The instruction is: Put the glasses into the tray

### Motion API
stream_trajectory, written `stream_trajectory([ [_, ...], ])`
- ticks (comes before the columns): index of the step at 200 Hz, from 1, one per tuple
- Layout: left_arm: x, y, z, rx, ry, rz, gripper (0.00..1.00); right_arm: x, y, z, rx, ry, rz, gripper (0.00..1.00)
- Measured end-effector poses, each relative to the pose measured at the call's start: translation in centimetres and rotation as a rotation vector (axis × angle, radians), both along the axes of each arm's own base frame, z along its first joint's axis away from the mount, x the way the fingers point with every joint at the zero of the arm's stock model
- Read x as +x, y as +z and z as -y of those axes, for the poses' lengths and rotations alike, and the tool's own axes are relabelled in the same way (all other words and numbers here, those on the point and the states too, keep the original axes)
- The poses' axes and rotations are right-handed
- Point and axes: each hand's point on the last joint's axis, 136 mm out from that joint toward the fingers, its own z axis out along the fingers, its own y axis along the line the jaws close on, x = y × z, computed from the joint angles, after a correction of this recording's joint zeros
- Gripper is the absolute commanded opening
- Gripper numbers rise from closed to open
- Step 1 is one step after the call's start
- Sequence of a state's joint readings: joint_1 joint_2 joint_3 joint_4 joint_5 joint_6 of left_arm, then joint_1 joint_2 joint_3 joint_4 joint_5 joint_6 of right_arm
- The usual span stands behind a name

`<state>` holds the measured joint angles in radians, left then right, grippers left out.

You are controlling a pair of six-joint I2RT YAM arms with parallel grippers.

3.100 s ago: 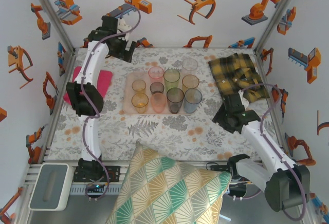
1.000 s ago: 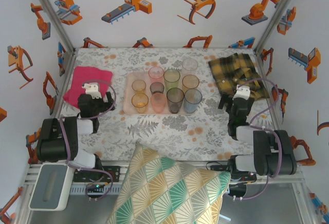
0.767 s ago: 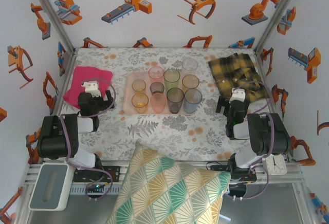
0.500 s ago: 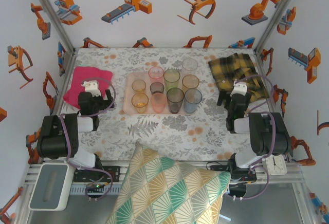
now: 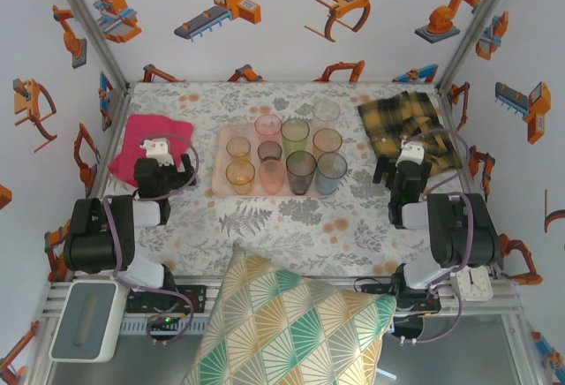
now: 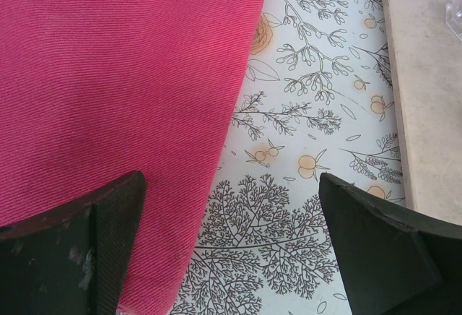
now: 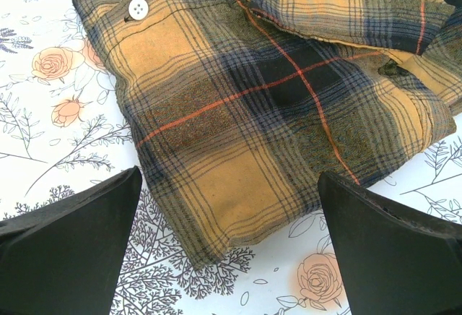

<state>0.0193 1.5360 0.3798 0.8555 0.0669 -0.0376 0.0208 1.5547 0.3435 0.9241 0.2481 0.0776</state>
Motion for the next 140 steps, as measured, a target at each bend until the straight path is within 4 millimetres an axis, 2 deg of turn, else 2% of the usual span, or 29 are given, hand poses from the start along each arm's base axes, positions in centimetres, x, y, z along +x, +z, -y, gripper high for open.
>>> stream_trajectory([
  [140, 0.12, 0.08, -0.11, 0.009, 0.013, 0.000, 0.97, 0.00, 0.00, 0.00, 0.000, 0.000, 0.000, 0.99],
])
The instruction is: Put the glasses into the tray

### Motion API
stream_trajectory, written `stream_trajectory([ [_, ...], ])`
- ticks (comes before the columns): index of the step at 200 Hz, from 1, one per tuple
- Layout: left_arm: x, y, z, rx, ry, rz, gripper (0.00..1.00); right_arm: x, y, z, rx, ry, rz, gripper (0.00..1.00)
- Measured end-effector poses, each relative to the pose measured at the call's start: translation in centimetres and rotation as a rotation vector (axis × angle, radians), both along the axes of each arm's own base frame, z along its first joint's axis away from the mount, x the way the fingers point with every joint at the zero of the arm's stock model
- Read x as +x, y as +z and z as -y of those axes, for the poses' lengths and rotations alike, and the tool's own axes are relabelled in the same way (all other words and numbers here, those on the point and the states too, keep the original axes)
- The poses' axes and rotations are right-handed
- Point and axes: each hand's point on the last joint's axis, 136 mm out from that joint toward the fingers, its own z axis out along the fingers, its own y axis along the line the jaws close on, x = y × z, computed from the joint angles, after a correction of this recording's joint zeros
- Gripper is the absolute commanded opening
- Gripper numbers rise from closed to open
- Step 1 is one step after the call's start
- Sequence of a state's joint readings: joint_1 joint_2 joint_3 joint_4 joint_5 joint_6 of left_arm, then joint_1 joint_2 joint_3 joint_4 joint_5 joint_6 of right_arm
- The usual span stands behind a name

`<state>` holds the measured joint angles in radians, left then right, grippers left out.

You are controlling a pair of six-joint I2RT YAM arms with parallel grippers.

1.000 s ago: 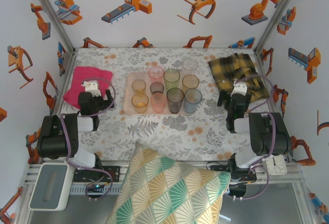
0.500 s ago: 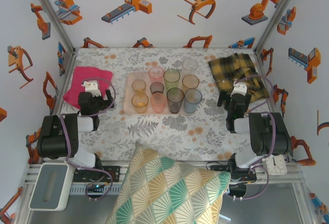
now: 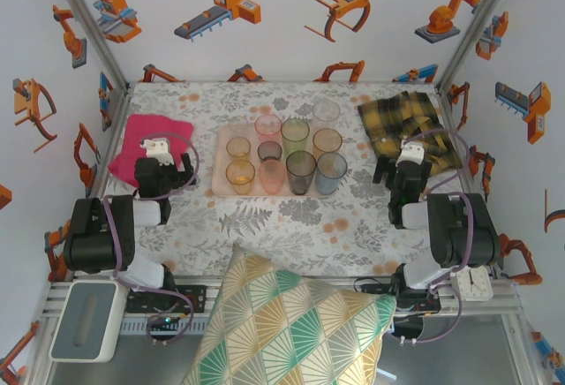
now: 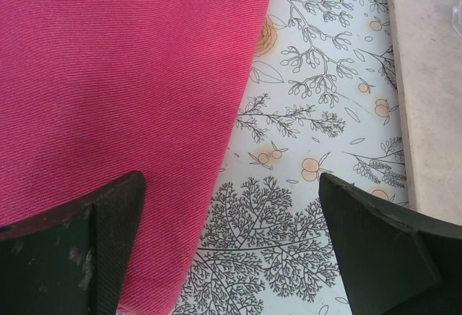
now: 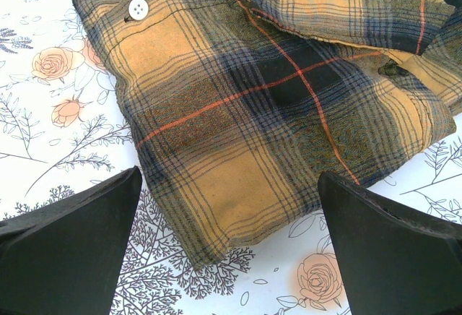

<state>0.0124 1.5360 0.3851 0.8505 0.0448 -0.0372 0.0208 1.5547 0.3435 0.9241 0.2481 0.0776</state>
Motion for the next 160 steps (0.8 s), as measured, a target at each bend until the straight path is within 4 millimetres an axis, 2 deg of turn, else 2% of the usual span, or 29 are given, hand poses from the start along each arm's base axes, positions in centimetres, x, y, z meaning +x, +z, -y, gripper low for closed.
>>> stream_trajectory([
  [160, -0.1, 0.1, 1.1, -0.028, -0.070, 0.002, 0.97, 0.0, 0.0, 0.1, -0.002, -0.006, 0.000, 0.99],
])
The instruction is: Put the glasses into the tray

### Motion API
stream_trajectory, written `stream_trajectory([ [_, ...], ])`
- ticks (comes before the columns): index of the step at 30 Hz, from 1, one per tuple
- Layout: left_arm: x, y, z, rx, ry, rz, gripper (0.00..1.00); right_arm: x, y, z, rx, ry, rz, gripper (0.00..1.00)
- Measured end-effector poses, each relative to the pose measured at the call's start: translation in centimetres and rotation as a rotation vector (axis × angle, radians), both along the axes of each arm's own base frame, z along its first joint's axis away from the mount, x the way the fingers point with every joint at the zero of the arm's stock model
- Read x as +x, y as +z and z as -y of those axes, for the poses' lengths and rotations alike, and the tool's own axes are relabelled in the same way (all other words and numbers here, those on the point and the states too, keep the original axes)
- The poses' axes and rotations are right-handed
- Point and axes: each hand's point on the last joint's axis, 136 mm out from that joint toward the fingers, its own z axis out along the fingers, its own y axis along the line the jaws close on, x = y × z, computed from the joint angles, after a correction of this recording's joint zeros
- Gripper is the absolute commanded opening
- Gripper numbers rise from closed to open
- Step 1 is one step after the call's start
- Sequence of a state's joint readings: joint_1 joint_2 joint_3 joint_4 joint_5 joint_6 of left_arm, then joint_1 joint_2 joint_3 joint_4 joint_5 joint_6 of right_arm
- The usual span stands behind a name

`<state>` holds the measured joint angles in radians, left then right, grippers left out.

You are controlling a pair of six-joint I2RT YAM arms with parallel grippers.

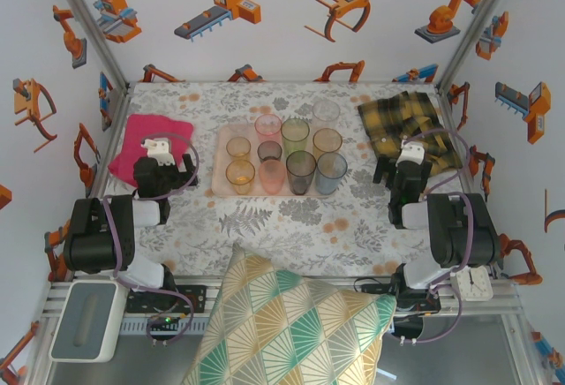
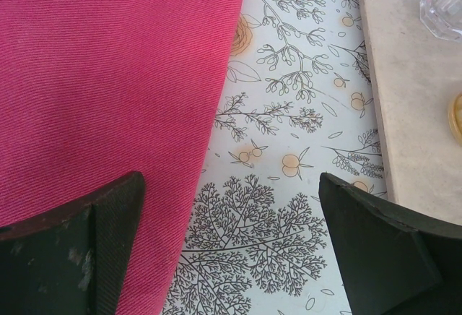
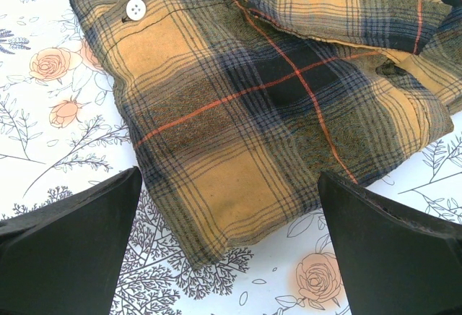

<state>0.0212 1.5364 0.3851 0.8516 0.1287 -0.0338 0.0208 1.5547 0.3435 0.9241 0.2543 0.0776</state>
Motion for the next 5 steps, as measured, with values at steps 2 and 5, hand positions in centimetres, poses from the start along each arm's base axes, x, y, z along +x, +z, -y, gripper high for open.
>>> stream_trajectory([
  [2, 0.00, 0.00, 0.00, 0.000, 0.000, 0.000, 0.97, 0.00, 0.00, 0.01, 0.000, 0.000, 0.000, 0.99],
  [5, 0.00, 0.01, 0.00, 0.000, 0.000, 0.000, 0.97, 0.00, 0.00, 0.00, 0.000, 0.000, 0.000, 0.99],
])
